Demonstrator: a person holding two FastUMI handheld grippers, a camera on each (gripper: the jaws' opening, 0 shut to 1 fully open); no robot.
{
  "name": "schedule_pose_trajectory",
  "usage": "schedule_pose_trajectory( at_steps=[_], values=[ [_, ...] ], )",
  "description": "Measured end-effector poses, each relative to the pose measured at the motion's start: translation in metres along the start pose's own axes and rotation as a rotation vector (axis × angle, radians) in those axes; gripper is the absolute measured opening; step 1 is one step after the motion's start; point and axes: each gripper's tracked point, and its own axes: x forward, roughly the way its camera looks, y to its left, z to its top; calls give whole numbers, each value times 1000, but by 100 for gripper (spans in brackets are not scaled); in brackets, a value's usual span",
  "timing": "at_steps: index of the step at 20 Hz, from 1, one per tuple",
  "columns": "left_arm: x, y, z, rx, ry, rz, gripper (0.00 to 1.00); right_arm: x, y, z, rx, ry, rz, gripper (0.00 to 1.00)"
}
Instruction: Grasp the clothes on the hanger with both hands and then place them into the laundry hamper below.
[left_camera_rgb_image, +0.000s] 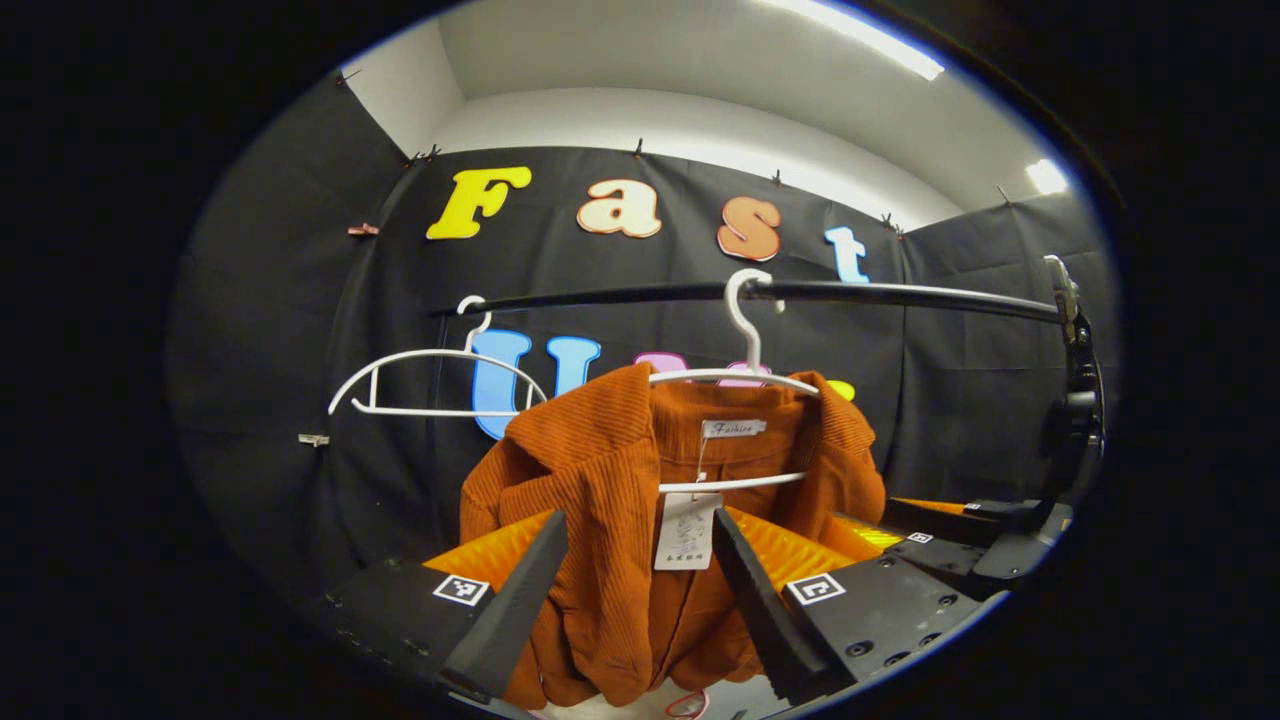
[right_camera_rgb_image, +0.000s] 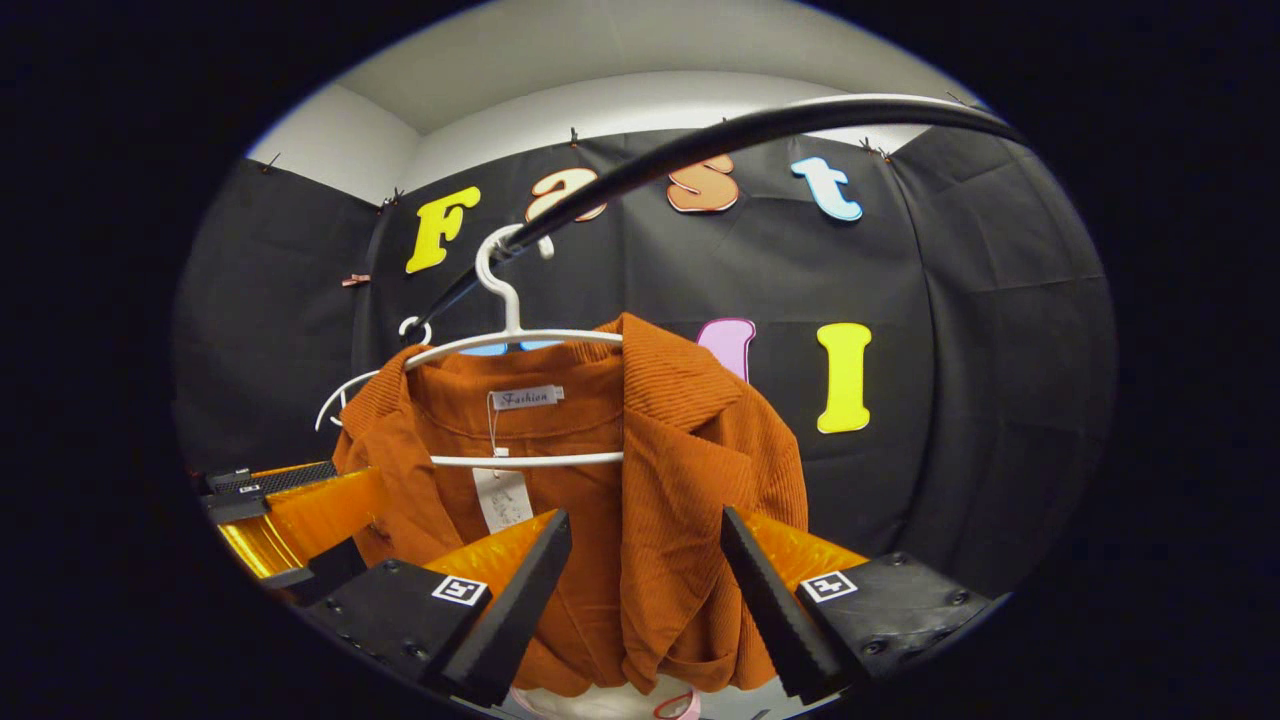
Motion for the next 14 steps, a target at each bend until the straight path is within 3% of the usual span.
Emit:
schedule_pose_trajectory(
  at_steps=[7,14],
  values=[
    [37,16,-32,-35,59,77,90,45,8,-26,31,55,37,98],
    [87,22,-35,-21,50,111,90,88,-8,-34,22,44,14,94]
  ],
)
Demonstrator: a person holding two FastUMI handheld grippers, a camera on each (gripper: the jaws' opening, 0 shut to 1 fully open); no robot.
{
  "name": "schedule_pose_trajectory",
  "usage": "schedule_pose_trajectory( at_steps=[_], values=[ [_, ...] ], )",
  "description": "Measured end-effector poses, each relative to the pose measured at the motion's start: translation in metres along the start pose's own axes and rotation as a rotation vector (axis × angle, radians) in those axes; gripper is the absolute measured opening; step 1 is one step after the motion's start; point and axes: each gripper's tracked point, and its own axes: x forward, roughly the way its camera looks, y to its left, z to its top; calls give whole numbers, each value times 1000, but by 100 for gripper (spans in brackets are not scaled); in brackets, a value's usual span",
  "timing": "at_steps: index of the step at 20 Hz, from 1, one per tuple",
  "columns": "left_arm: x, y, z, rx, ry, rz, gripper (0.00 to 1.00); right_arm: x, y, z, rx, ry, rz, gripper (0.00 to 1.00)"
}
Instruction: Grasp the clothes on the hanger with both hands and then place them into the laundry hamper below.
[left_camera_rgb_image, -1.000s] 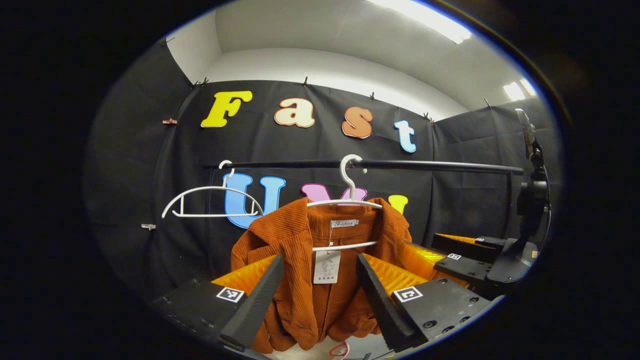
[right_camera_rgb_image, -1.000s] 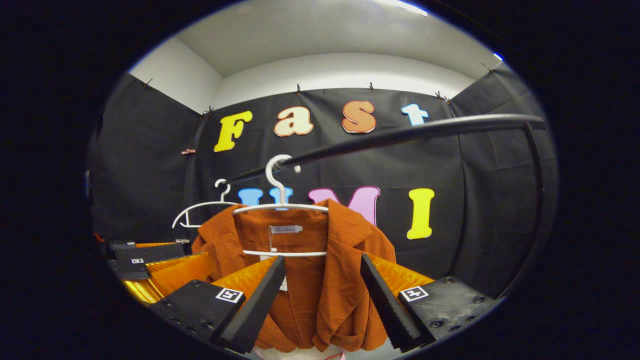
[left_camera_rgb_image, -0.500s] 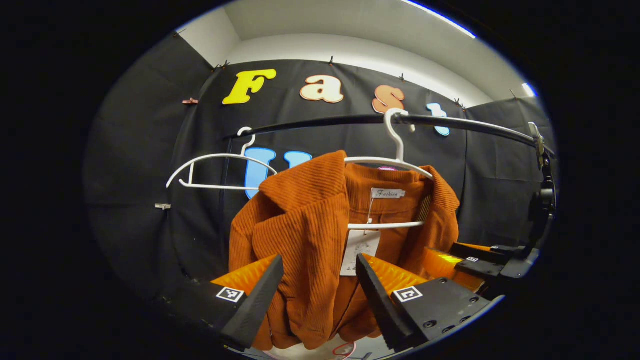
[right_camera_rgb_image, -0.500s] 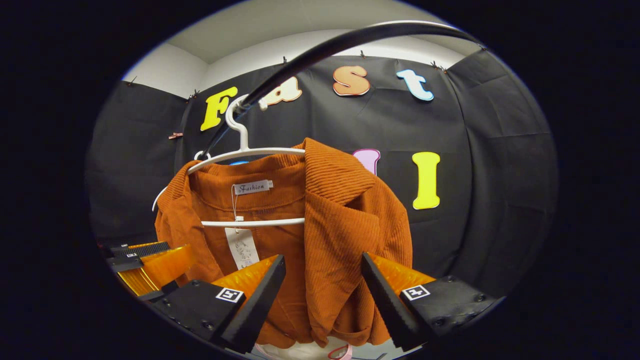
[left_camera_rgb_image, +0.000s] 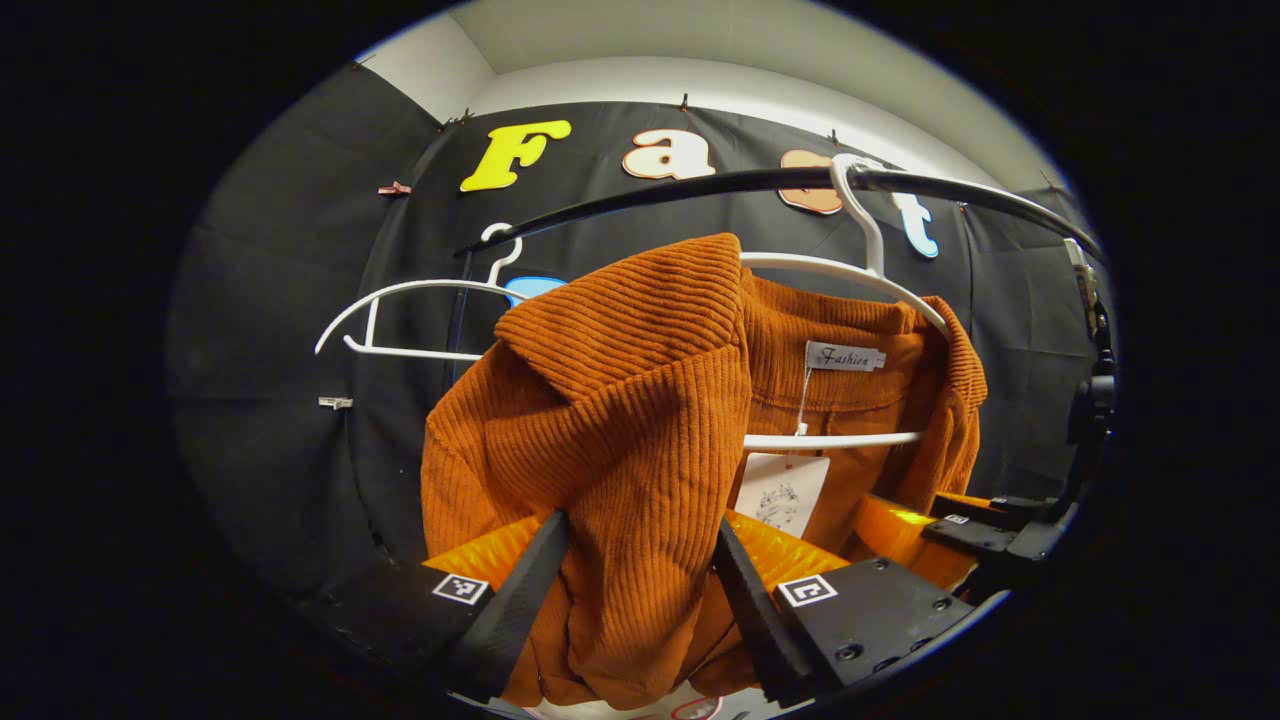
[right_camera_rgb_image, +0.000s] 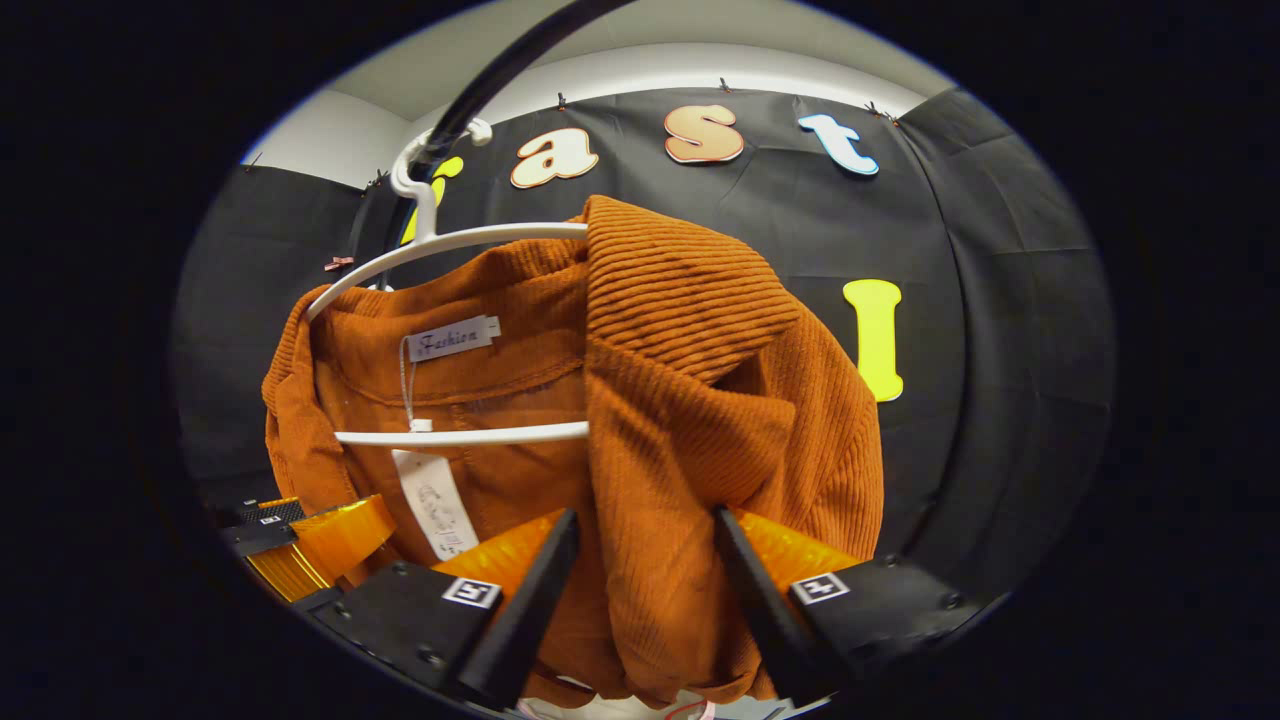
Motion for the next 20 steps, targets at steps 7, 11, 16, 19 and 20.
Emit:
schedule_pose_trajectory(
  at_steps=[7,11,16,19,20],
  values=[
    [15,26,10,-32,26,34,6,26,-47,16,10,-25,-20,11],
    [-4,35,12,52,44,48,6,18,-70,31,27,-58,-54,11],
    [-33,41,13,104,89,22,6,6,-99,58,126,-117,-87,11],
    [-60,25,9,78,112,-94,6,12,-111,70,120,-143,-105,11],
    [-67,25,9,80,115,-105,6,12,-113,75,109,-156,-108,11]
  ],
)
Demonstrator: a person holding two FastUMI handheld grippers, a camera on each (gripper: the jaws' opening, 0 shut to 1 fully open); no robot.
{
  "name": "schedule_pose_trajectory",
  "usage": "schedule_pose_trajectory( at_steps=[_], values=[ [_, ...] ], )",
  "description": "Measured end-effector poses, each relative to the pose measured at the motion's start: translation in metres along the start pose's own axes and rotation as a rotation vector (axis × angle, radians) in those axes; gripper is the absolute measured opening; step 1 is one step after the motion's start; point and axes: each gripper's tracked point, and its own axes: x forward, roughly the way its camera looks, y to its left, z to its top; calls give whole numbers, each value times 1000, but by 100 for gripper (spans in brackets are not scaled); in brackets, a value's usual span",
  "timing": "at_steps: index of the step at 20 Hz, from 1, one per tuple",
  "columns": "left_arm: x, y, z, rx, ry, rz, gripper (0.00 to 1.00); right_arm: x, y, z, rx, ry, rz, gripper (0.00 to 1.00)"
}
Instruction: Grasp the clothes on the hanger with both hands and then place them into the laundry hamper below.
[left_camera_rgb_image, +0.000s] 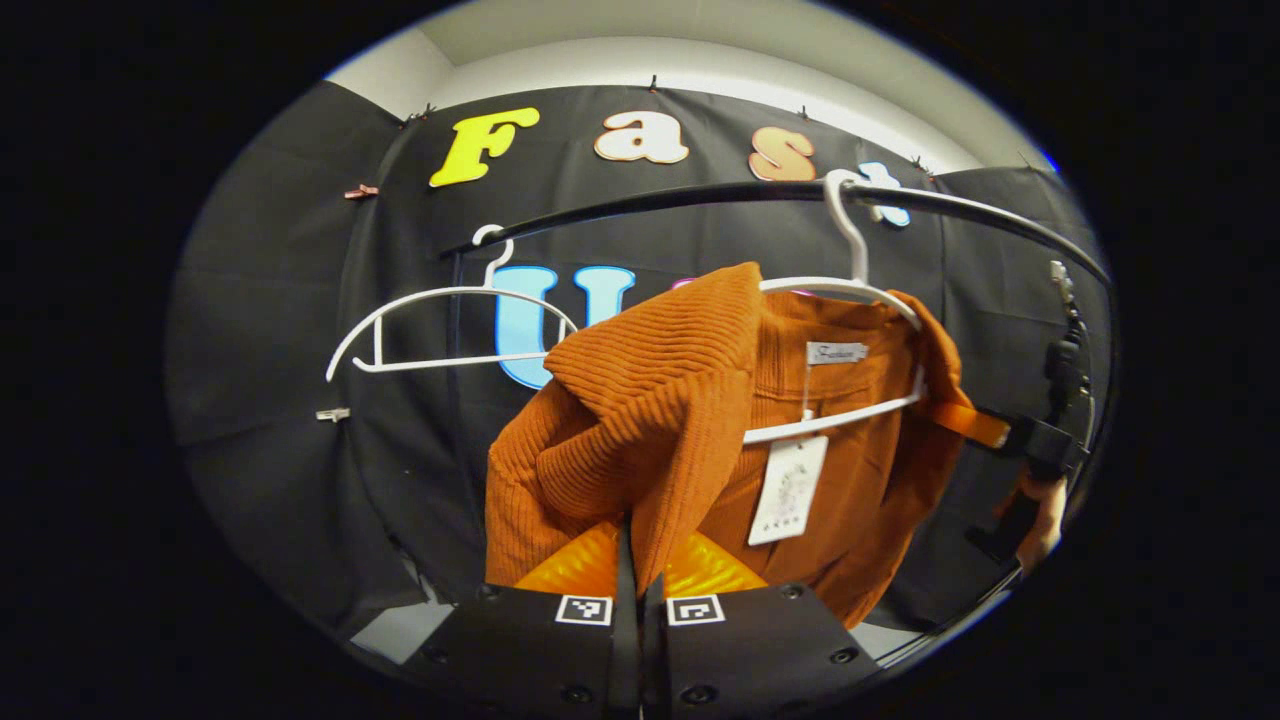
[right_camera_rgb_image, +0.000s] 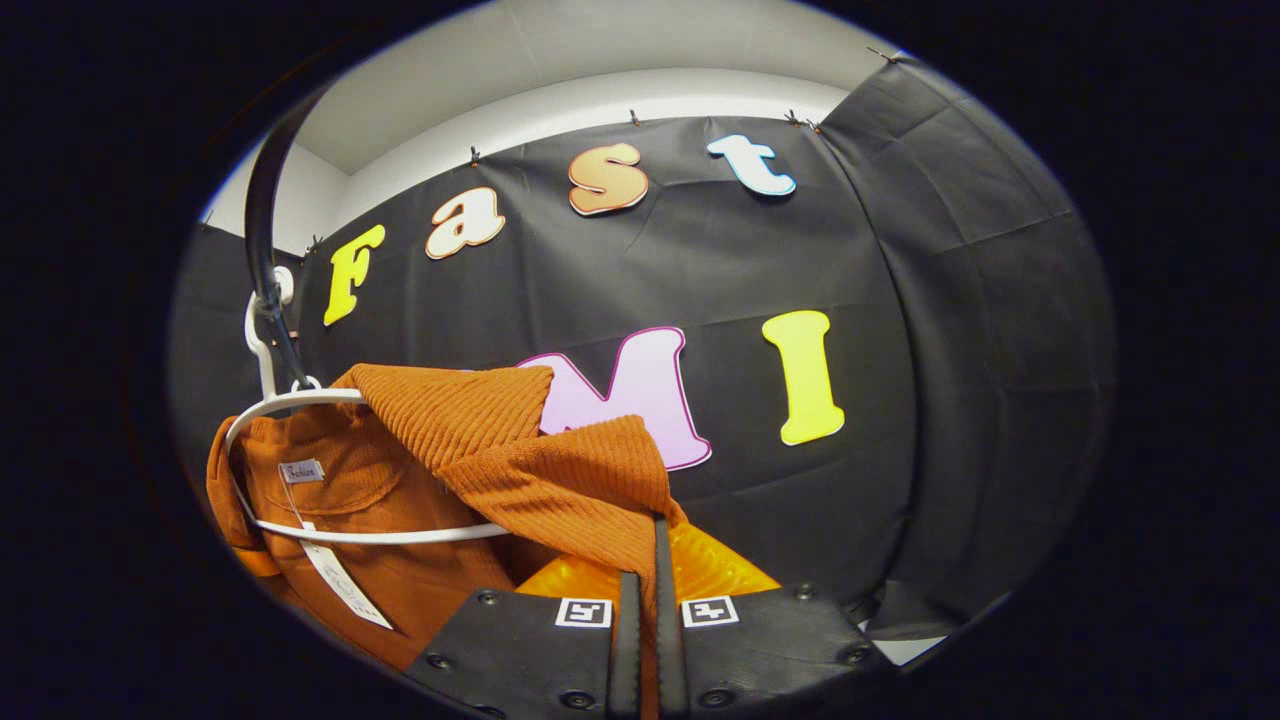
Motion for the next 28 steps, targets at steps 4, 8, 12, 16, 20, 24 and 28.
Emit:
schedule_pose_trajectory(
  at_steps=[4,8,12,16,20,24,28],
  values=[
    [-17,13,15,33,-43,70,6,6,-13,28,-54,-72,-39,11],
    [-25,36,43,20,-107,114,6,9,-26,40,-24,-85,-75,11],
    [-32,57,76,13,-183,126,4,19,-22,31,-84,-53,-67,11],
    [-17,79,114,99,-270,122,6,33,-21,34,-121,-60,-56,11],
    [24,102,112,143,-258,127,6,33,-19,23,-155,-33,-31,11],
    [58,105,77,86,-160,74,6,26,-30,5,-184,24,-26,11],
    [66,107,27,43,-73,75,6,14,-31,-19,-185,82,-11,11]
  ],
)
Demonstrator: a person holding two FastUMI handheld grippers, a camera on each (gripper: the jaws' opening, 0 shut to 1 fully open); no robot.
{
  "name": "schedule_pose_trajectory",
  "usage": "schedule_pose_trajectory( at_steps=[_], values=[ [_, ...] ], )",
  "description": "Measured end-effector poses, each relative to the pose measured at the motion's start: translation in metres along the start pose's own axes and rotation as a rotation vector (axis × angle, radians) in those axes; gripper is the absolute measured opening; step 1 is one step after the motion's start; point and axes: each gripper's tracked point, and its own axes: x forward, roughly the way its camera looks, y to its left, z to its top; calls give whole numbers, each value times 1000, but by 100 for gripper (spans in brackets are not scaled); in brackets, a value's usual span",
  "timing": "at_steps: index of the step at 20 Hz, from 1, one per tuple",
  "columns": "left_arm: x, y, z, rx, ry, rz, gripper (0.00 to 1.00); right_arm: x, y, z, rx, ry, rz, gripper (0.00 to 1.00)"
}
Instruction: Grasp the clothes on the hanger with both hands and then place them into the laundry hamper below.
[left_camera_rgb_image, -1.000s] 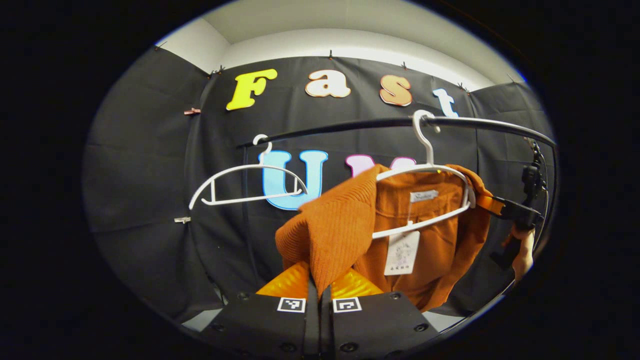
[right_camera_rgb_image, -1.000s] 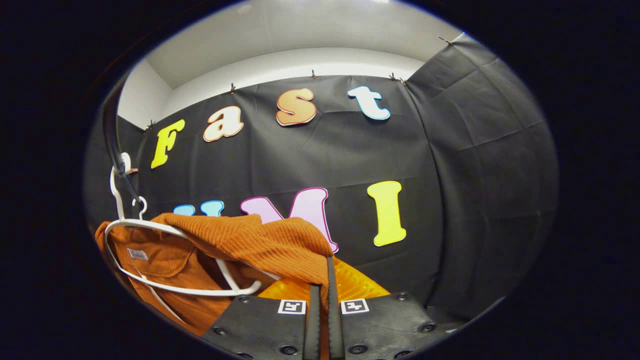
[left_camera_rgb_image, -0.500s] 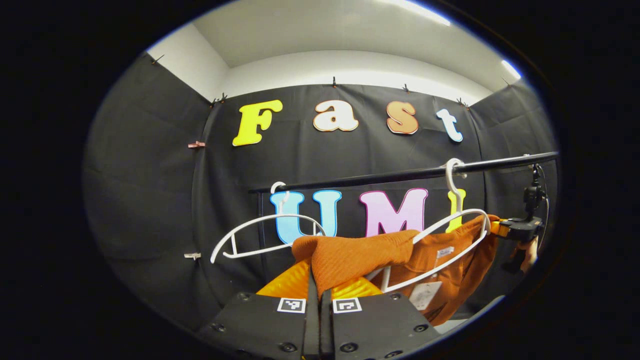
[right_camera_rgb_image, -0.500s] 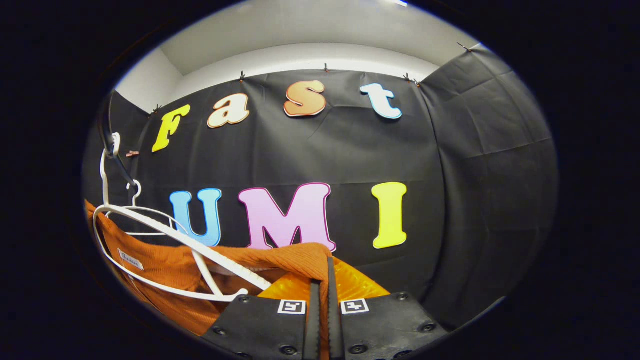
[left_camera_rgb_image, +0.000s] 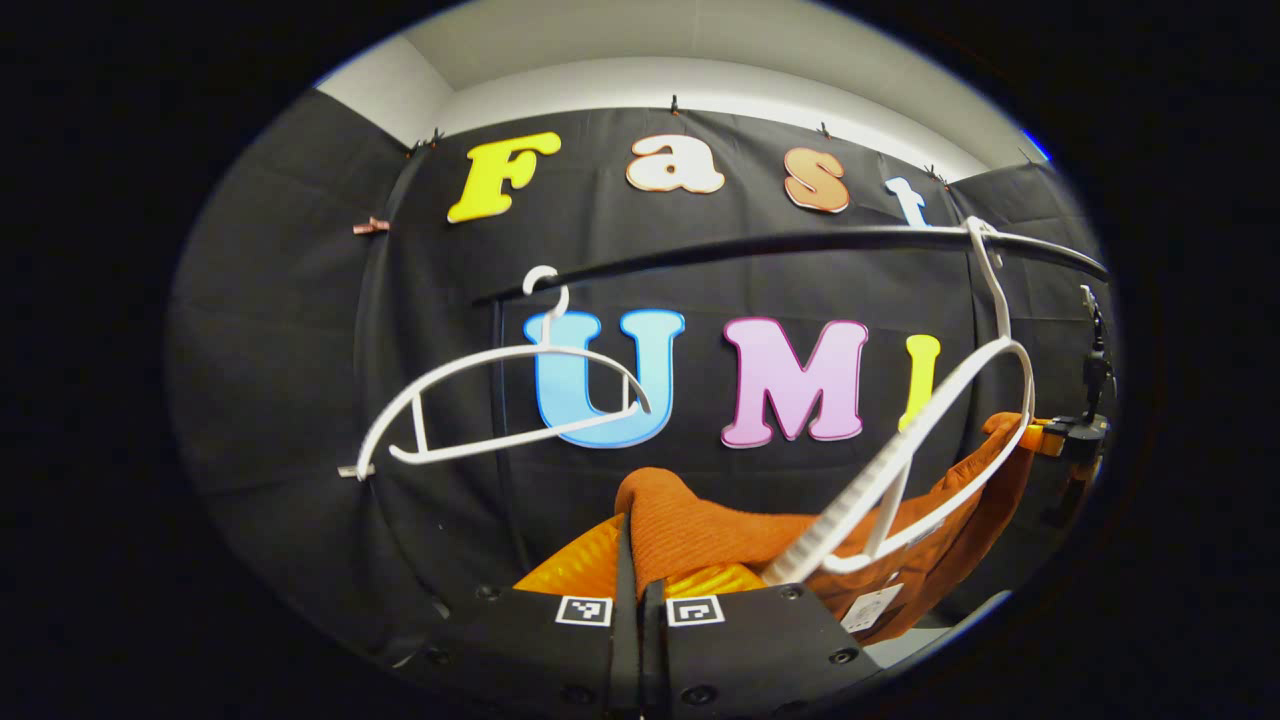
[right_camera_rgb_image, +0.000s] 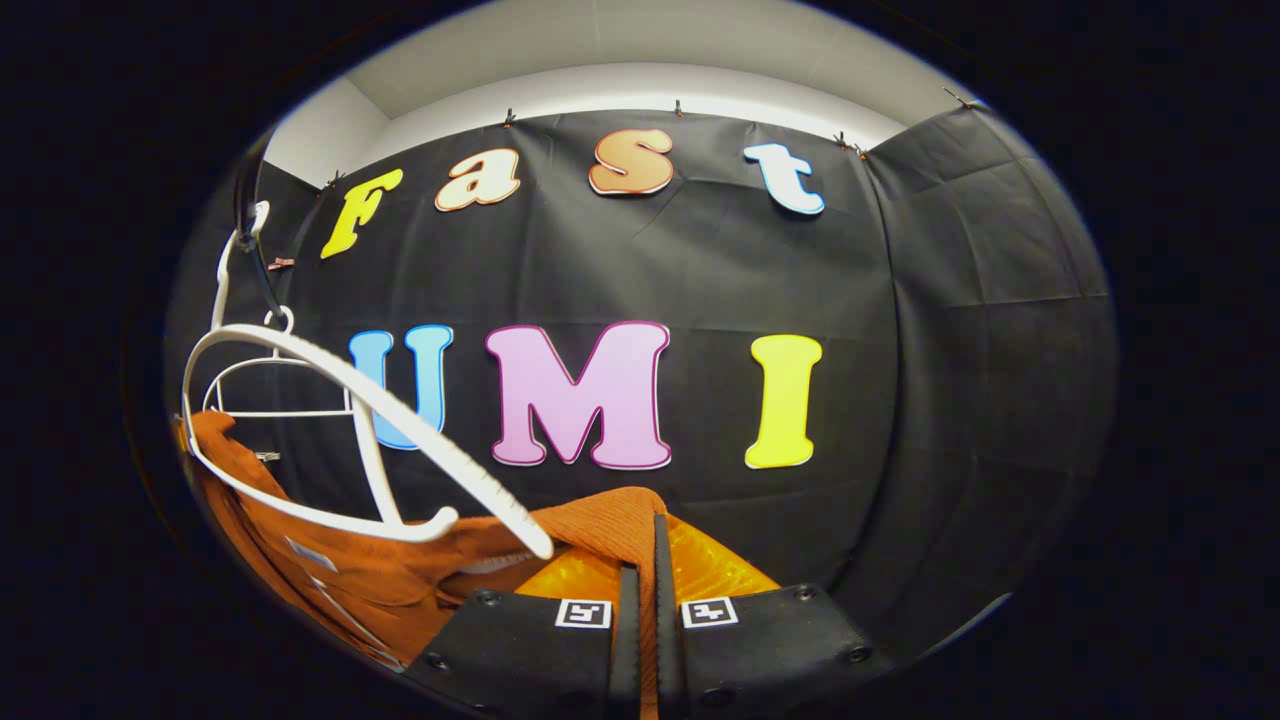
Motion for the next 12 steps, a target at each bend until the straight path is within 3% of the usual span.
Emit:
schedule_pose_trajectory(
  at_steps=[6,12],
  values=[
    [-33,-22,-66,-73,134,-9,5,-27,26,-56,37,127,42,11],
    [-50,-53,-92,-83,206,-57,5,-53,75,-84,45,221,142,11]
  ],
)
